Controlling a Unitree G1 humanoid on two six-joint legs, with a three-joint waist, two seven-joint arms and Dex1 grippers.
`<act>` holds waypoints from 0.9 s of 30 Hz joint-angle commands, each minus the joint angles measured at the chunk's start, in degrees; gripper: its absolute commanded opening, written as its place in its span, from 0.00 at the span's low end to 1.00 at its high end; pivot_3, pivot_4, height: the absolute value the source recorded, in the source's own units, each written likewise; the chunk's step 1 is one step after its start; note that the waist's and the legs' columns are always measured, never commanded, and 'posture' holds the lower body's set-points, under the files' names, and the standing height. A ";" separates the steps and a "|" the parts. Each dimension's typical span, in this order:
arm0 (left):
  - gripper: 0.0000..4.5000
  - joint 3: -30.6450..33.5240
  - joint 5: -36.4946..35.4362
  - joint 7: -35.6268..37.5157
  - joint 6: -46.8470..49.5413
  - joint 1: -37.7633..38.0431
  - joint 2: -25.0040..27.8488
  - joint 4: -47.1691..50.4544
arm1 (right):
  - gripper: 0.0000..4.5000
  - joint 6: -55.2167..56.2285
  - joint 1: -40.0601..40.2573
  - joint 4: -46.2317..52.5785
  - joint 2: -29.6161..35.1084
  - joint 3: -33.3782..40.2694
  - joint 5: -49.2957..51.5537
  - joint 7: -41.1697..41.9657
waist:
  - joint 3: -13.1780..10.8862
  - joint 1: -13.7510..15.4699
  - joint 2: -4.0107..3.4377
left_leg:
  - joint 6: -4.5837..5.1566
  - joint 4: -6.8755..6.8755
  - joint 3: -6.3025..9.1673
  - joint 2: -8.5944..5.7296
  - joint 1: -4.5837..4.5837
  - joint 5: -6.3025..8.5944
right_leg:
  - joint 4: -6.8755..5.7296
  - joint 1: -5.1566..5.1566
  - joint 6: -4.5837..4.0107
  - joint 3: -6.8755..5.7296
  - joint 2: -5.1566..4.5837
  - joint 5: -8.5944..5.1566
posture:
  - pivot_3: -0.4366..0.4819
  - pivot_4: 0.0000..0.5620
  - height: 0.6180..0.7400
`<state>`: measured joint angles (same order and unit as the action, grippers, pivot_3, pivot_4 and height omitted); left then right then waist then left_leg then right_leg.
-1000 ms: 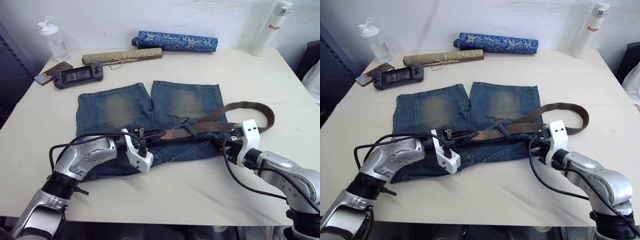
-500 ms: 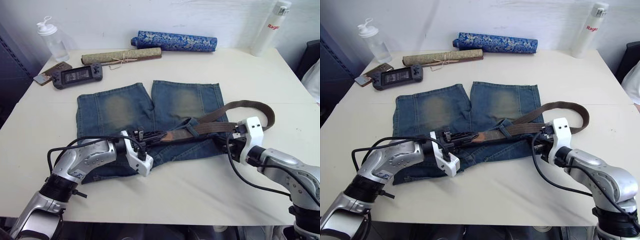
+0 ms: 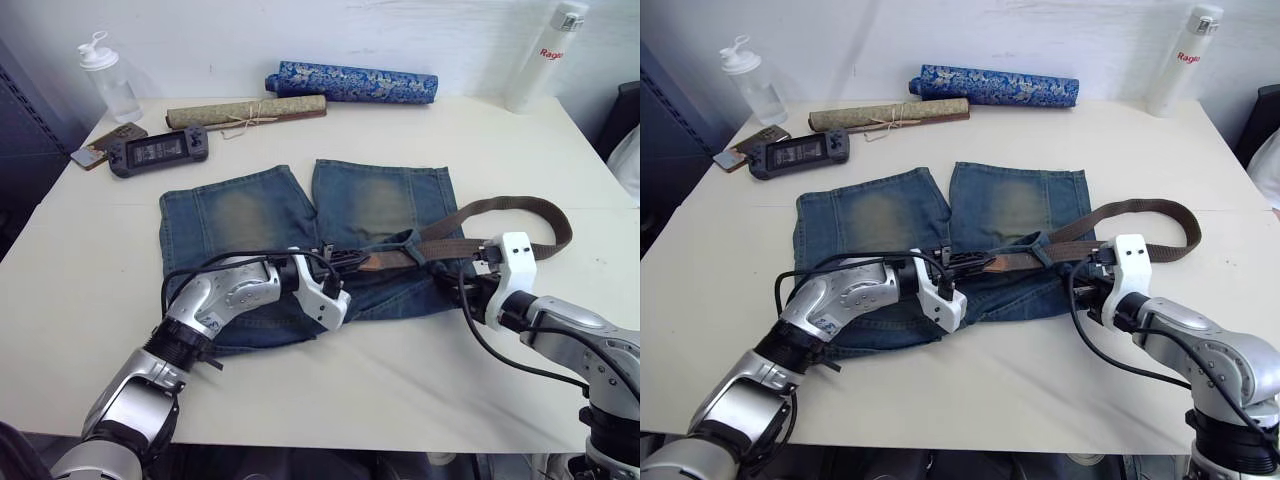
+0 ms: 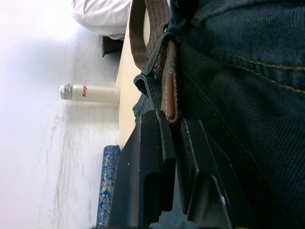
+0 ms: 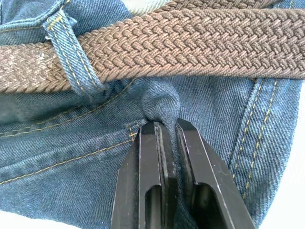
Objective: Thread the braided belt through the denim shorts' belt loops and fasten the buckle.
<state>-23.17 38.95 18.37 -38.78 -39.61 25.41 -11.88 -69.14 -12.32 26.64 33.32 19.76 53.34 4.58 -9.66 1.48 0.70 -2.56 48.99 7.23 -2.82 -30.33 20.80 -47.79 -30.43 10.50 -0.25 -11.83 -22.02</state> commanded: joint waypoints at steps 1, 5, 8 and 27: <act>0.00 -0.67 -1.62 0.62 1.33 -2.05 -2.60 1.48 | 0.01 0.10 0.26 2.40 -0.66 1.92 0.88 -0.49 | 0.00 -0.01 0.00 | 0.00 0.00 0.00 -0.02 -0.01 0.00 | 0.01 0.00 0.00 0.00 -0.02 0.00 | 0.48 0.27 0.16; 0.00 1.51 -7.34 3.72 5.61 -2.78 -4.94 3.62 | 0.01 0.49 0.58 2.27 -1.46 1.29 0.08 -1.05 | 0.00 -0.15 0.00 | 0.00 0.00 0.00 -0.08 -0.01 0.00 | 0.01 0.00 0.02 0.02 -0.07 0.01 | 0.48 0.27 0.16; 0.00 3.26 -13.31 7.35 9.60 -2.78 -6.01 6.57 | 0.01 0.57 0.64 2.18 -1.92 1.22 -0.17 -1.29 | -0.01 -0.24 0.00 | 0.00 0.00 0.01 -0.08 -0.01 -0.01 | 0.01 0.00 0.02 0.02 -0.07 0.01 | 0.48 0.27 0.16; 0.00 14.18 -26.93 18.67 3.13 5.97 13.72 13.04 | 0.01 3.00 1.78 -0.69 -2.38 3.91 -3.51 -2.93 | -0.03 -1.21 -0.04 | -0.02 -0.01 0.05 -0.12 -0.01 -0.06 | -0.01 -0.01 0.00 0.10 -0.10 0.00 | 0.48 0.27 0.16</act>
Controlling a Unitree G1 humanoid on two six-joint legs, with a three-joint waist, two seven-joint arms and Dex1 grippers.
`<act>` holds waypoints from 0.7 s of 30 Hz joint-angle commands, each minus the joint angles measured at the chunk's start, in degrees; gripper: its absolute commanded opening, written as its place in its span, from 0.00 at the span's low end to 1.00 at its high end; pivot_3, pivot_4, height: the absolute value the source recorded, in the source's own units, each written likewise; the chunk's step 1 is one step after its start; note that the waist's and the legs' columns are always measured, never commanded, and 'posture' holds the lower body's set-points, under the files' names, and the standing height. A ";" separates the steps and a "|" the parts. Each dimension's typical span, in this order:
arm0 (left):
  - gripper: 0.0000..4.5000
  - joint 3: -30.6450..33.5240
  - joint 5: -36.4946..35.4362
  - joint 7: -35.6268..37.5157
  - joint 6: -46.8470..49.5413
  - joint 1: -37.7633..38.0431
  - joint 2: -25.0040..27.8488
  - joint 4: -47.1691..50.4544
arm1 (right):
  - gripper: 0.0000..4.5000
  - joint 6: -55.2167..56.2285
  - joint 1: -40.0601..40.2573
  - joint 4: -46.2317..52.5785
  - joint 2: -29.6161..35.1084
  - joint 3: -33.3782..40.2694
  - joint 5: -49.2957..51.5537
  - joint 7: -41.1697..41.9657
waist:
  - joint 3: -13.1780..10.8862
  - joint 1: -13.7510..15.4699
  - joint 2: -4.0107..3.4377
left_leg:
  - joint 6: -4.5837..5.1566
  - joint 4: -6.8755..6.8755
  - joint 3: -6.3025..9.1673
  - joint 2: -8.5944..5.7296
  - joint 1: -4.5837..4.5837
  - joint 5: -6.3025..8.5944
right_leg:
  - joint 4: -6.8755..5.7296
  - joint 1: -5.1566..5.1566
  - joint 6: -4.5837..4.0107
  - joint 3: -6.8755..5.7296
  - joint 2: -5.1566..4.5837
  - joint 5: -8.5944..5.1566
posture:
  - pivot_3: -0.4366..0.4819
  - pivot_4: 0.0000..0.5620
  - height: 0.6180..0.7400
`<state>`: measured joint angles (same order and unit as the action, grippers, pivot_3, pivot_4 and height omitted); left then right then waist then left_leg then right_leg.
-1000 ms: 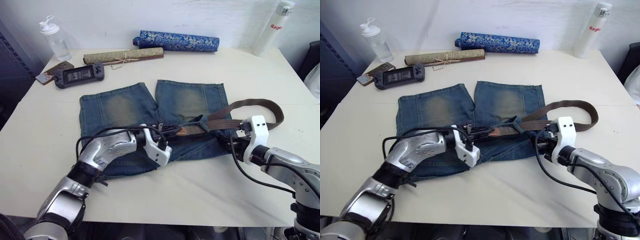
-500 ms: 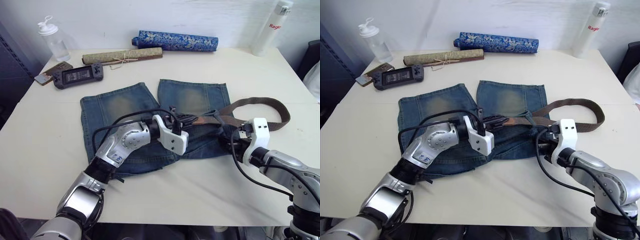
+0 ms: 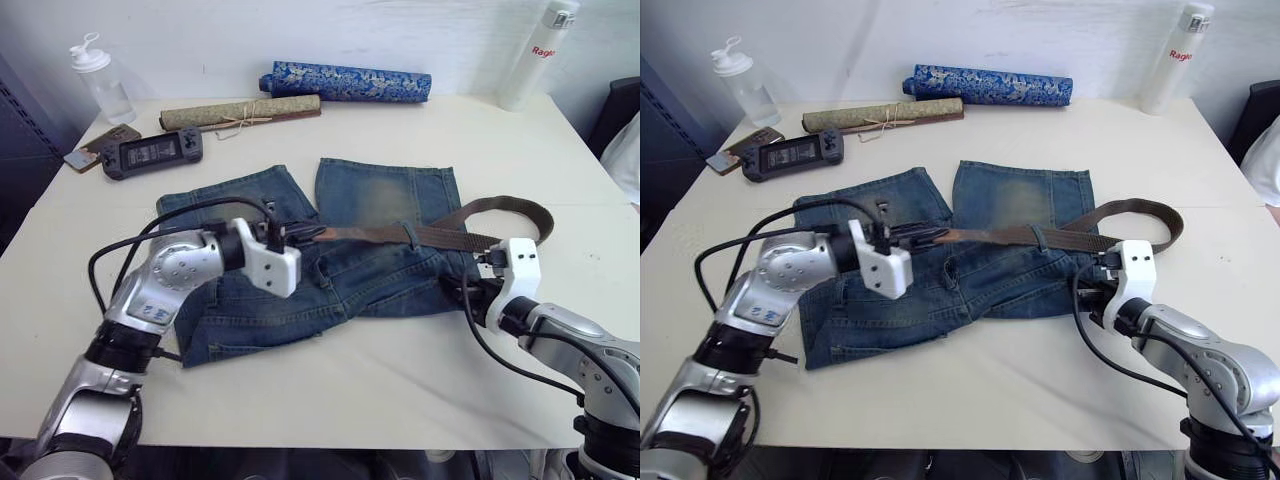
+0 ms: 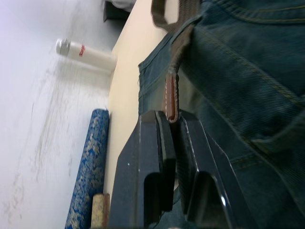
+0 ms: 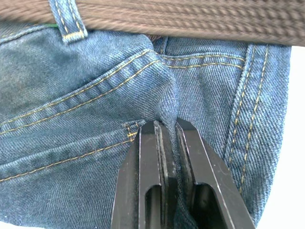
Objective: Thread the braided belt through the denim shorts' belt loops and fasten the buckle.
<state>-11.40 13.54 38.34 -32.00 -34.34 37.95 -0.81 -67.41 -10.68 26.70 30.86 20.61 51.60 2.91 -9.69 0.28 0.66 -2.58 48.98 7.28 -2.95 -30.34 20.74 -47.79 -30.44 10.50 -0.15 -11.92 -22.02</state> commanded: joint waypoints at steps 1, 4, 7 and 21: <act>0.00 2.68 -1.60 -1.47 -4.39 1.17 1.47 2.18 | 0.01 1.57 0.13 -1.28 0.26 3.42 -2.11 -1.26 | 0.00 -0.03 0.00 | 0.00 0.00 -0.01 0.00 0.00 0.00 | 0.00 0.00 0.00 0.02 0.00 0.00 | 0.48 0.27 0.16; 0.00 3.20 -1.64 -1.77 -4.97 1.94 1.70 2.62 | 0.01 2.58 0.07 -3.15 0.95 4.89 -3.07 -1.55 | 0.00 0.03 0.00 | 0.00 0.00 -0.01 0.00 0.00 0.00 | -0.01 0.00 0.00 0.04 0.00 0.00 | 0.48 0.27 0.16; 0.00 3.40 -0.92 -2.11 -4.98 2.35 1.56 2.74 | 0.01 3.48 -0.10 -4.85 2.55 6.04 -4.24 -1.43 | 0.00 0.28 0.00 | -0.01 0.01 -0.02 -0.06 0.00 0.00 | -0.01 0.00 0.00 0.11 0.00 0.00 | 0.48 0.27 0.16; 0.00 2.49 0.93 -4.15 -2.37 3.06 -1.28 4.58 | 0.26 -2.98 -3.99 0.17 0.40 11.61 12.68 -2.55 | -0.02 -0.42 -0.03 | 0.01 -0.03 -0.02 -0.06 0.01 -0.01 | -0.06 -0.04 0.01 0.17 0.02 0.00 | 0.48 0.27 0.16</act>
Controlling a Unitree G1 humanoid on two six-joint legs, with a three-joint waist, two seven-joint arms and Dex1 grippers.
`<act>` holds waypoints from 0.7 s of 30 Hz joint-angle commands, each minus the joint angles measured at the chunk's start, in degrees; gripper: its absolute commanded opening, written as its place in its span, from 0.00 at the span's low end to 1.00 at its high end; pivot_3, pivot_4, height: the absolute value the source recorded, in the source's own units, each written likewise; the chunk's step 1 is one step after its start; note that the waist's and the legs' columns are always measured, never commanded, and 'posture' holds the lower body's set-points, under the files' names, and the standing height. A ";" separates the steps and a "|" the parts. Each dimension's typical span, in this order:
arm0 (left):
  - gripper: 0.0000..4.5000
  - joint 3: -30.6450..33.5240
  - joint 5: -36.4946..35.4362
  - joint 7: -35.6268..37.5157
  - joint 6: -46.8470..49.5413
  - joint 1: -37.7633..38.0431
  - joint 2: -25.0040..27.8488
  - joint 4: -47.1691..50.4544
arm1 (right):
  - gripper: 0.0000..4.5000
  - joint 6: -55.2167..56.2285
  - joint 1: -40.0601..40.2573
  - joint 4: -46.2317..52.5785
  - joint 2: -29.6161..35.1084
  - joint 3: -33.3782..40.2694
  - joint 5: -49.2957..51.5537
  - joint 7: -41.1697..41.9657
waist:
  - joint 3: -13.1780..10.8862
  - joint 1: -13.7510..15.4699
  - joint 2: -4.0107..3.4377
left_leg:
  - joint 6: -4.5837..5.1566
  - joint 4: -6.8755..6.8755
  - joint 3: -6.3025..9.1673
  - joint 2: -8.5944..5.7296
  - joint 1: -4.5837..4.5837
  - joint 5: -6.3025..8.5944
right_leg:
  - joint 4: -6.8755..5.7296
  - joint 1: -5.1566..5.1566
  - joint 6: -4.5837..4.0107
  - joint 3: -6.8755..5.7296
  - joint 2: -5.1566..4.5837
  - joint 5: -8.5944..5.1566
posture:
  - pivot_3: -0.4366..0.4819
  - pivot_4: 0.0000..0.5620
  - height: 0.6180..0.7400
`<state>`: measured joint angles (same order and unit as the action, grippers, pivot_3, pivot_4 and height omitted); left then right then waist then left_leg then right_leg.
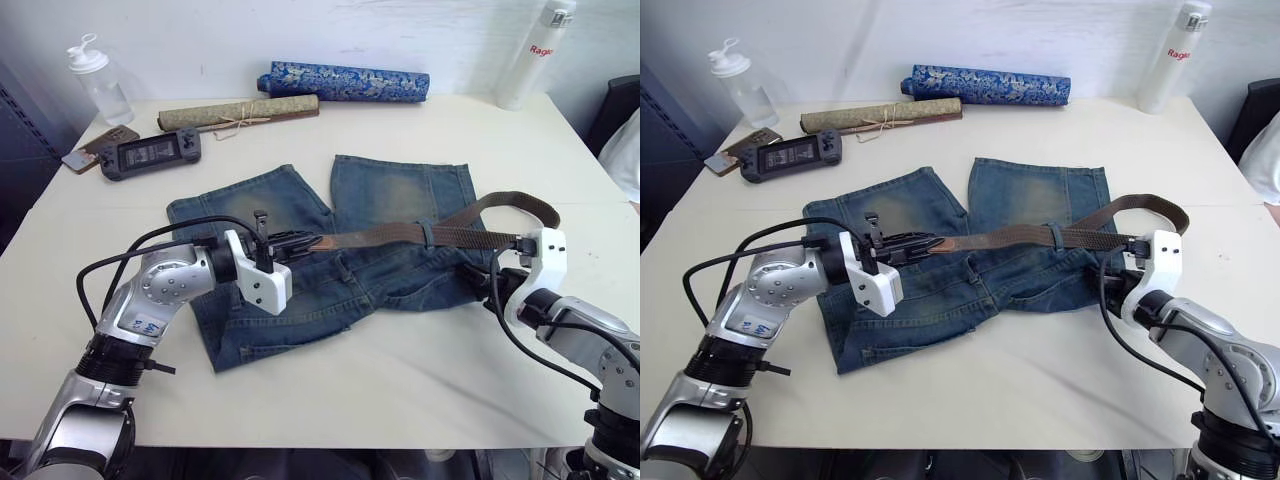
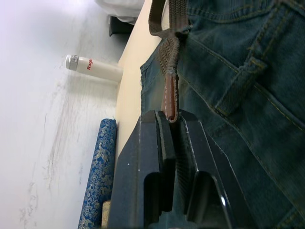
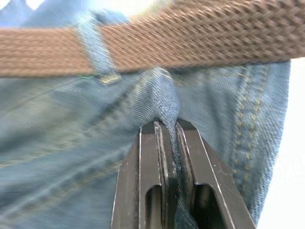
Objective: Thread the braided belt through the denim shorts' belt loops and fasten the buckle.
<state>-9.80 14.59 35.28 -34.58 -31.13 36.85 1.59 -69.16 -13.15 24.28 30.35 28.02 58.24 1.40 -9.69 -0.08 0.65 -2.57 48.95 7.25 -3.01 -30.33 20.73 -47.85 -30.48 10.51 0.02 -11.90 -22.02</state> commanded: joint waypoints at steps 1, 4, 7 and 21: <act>0.00 0.86 -0.10 -1.14 0.22 -0.12 -0.32 2.37 | 0.37 -1.68 -1.87 2.55 1.22 5.26 8.66 -1.74 | -0.02 -0.06 -0.03 | 0.00 -0.01 -0.01 0.00 0.01 0.00 | 0.00 0.00 0.00 0.01 0.00 0.00 | 0.48 0.27 0.16; 0.00 0.78 -0.14 -1.32 0.10 -0.05 -0.63 2.69 | 0.67 0.30 -4.20 0.19 2.78 9.31 23.43 -7.99 | -0.03 -0.04 -0.05 | 0.01 0.02 -0.01 0.00 -0.01 -0.01 | -0.02 -0.01 0.00 0.01 -0.01 0.00 | 0.48 0.27 0.16; 0.00 1.18 0.38 -2.03 -0.30 0.08 -0.81 2.64 | 0.79 5.24 -3.39 -1.13 7.54 7.55 42.92 -14.77 | -0.04 -0.01 -0.06 | 0.01 0.04 -0.03 0.00 -0.02 0.00 | -0.04 -0.02 -0.01 0.03 -0.01 0.00 | 0.48 0.27 0.16; 0.00 1.63 1.69 -4.27 -0.22 -0.38 -0.92 3.44 | 0.79 36.14 0.13 8.33 -29.70 -19.86 54.76 -44.40 | -0.14 -0.76 -0.19 | -0.02 0.10 0.02 -0.06 -0.11 -0.06 | -0.22 -0.26 -0.02 0.34 0.11 -0.01 | 0.48 0.27 0.16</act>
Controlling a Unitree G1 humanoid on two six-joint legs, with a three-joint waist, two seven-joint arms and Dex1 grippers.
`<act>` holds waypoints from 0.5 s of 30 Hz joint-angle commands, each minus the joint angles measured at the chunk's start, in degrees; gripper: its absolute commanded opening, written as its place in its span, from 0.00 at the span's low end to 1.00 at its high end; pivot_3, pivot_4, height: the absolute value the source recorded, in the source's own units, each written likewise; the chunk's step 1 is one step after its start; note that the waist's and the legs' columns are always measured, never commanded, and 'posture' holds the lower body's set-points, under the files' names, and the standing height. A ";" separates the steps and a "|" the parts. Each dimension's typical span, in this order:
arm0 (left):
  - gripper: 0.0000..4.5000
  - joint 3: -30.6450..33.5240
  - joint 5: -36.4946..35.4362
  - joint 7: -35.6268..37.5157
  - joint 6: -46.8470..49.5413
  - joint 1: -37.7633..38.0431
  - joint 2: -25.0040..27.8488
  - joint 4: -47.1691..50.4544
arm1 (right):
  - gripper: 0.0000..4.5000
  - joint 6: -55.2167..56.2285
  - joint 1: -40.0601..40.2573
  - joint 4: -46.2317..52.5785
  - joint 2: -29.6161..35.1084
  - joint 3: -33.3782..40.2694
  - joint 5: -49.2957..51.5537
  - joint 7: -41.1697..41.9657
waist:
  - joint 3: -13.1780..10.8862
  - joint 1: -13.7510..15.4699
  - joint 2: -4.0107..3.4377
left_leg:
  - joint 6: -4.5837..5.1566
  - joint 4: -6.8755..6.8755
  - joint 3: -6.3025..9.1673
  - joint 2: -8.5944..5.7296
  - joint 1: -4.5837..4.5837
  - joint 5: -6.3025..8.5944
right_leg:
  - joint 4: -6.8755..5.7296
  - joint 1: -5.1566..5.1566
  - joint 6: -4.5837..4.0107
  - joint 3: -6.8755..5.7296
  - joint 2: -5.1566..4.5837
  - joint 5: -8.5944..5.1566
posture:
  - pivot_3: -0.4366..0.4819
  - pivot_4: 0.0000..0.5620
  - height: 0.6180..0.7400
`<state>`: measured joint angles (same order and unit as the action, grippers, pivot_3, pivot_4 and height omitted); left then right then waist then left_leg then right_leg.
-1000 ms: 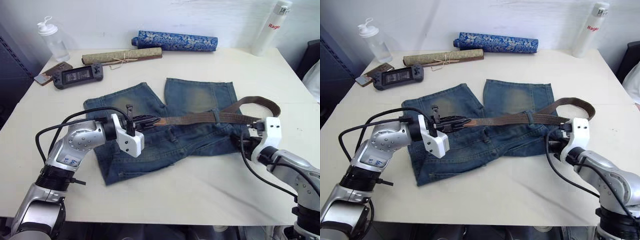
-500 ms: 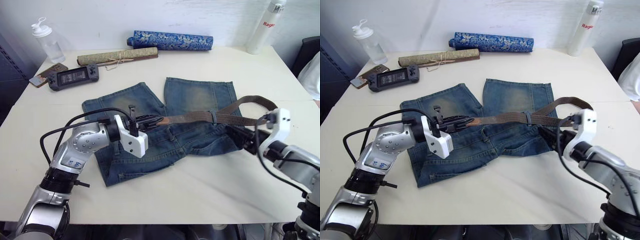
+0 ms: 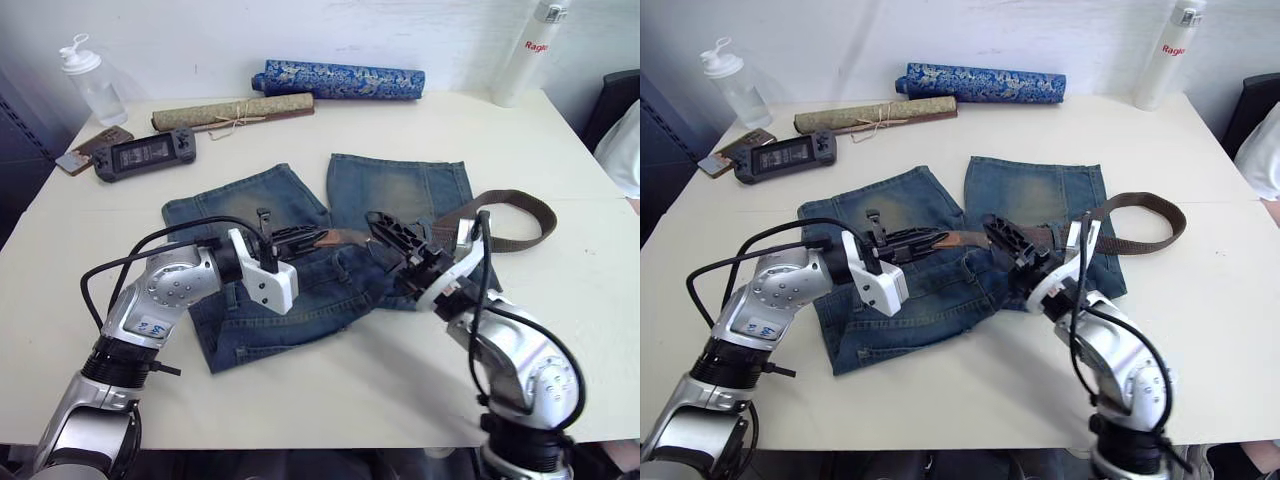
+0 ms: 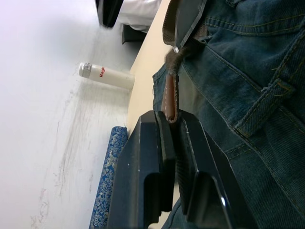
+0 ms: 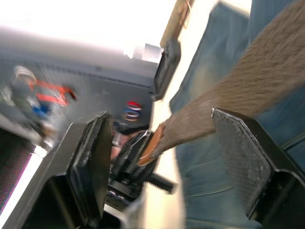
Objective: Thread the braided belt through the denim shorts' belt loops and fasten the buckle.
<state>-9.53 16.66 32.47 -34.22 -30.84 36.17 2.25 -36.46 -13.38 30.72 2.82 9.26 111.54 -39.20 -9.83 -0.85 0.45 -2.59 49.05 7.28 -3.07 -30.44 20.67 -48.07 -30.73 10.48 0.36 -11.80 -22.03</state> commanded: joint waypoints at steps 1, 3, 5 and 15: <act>0.00 1.37 -0.28 -1.50 -0.58 -0.68 -0.26 2.84 | 0.79 4.04 0.47 1.48 -2.73 -0.95 1.46 -4.32 | 0.00 -0.02 0.00 | 0.00 0.00 0.01 -0.01 0.00 0.00 | -0.01 0.00 0.00 0.00 0.01 0.00 | 0.48 0.27 0.16; 0.00 1.41 -0.16 -1.55 -0.54 -0.68 -0.33 2.98 | 0.79 4.76 0.66 0.86 -3.18 -0.65 1.46 -5.04 | 0.00 -0.21 0.00 | 0.00 -0.01 0.01 0.01 0.00 0.00 | -0.06 -0.05 0.00 0.00 0.05 0.00 | 0.48 0.27 0.16; 0.00 1.56 0.21 -1.74 -0.51 -0.74 -0.28 2.95 | 0.79 5.36 1.11 1.01 -3.75 -0.52 1.46 -5.59 | 0.00 -0.51 0.00 | 0.01 -0.04 0.01 0.03 0.00 0.00 | -0.09 -0.08 -0.01 0.00 0.09 -0.01 | 0.48 0.27 0.16; 0.00 1.88 3.88 -4.01 -1.05 -1.61 0.40 1.07 | 0.79 6.85 6.45 9.22 -4.67 -2.66 1.46 -4.20 | 0.00 -0.90 0.00 | 0.02 -0.05 -0.03 0.05 -0.11 0.01 | -0.47 -0.48 -0.13 0.13 0.13 -0.10 | 0.48 0.27 0.16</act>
<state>-9.50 19.92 30.08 -35.06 -31.04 36.35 1.91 -29.84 -7.73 37.11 -2.08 8.04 111.70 -44.51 -9.83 -1.75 0.45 -2.57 49.00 7.25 -3.03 -30.55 20.68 -48.54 -31.21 10.36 0.50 -11.67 -22.13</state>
